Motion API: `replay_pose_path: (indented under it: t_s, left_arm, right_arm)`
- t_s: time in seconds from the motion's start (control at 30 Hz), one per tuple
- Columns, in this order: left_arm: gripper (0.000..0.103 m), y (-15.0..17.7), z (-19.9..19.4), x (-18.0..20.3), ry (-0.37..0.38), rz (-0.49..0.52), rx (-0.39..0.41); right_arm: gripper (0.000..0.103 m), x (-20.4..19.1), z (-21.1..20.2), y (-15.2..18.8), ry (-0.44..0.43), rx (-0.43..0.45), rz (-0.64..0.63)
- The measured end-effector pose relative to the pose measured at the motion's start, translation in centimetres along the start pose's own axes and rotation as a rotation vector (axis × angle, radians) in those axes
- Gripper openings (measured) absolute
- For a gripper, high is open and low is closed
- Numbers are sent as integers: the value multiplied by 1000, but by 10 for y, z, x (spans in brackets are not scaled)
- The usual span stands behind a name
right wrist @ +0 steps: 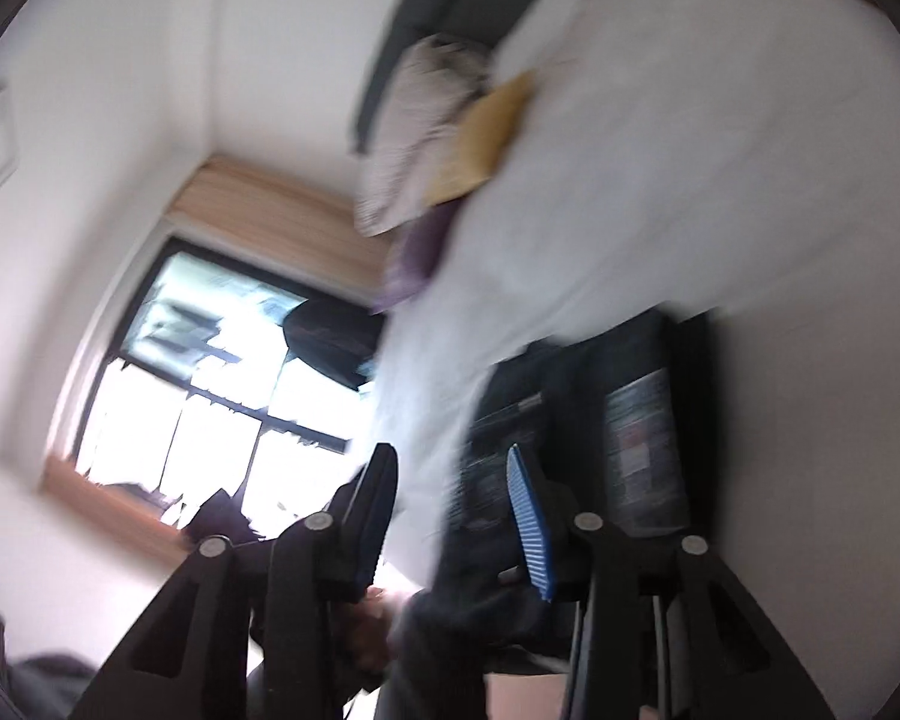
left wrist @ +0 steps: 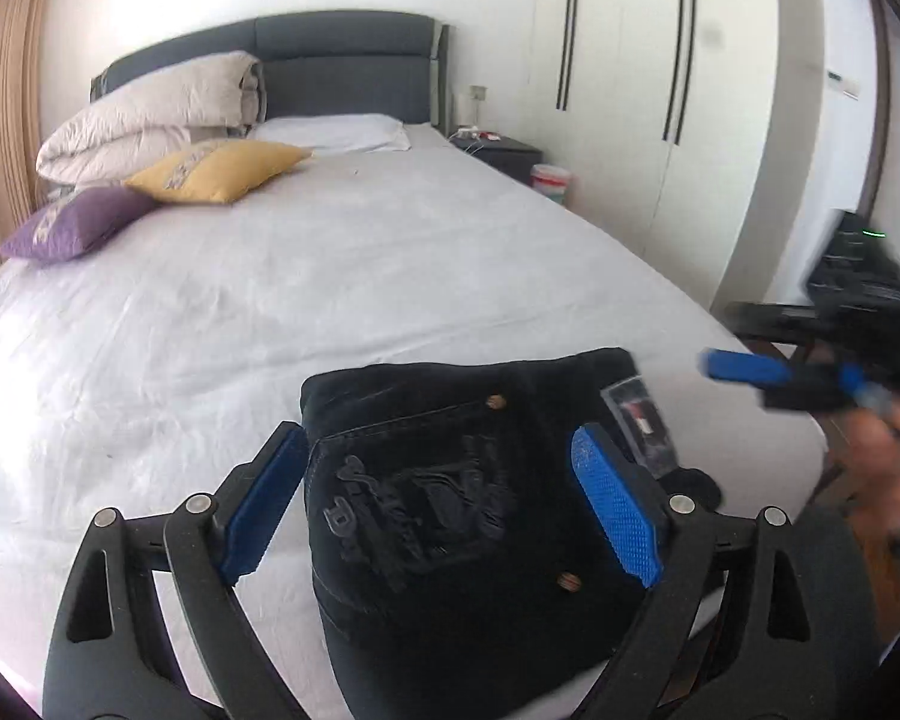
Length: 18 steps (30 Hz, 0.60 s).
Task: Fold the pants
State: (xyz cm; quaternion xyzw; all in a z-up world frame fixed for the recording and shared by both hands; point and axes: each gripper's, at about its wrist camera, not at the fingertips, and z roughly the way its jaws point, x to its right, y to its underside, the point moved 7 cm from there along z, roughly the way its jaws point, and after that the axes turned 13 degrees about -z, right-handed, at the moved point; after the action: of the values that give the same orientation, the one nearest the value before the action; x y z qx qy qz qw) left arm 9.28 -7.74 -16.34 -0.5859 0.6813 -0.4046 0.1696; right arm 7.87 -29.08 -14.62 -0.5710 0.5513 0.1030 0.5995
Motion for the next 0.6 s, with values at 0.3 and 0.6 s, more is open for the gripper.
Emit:
replay_pose_path:
  t_s: [0.3, 0.6]
  left_arm:
    - [90, 93, 43, -17, -79, -20, -142]
    - [90, -7, -5, -22, 68, -83, -28]
  right_arm:
    - [0, 80, 13, 96, 126, -107, 192]
    - [74, 13, 5, -27, 58, 35, -42]
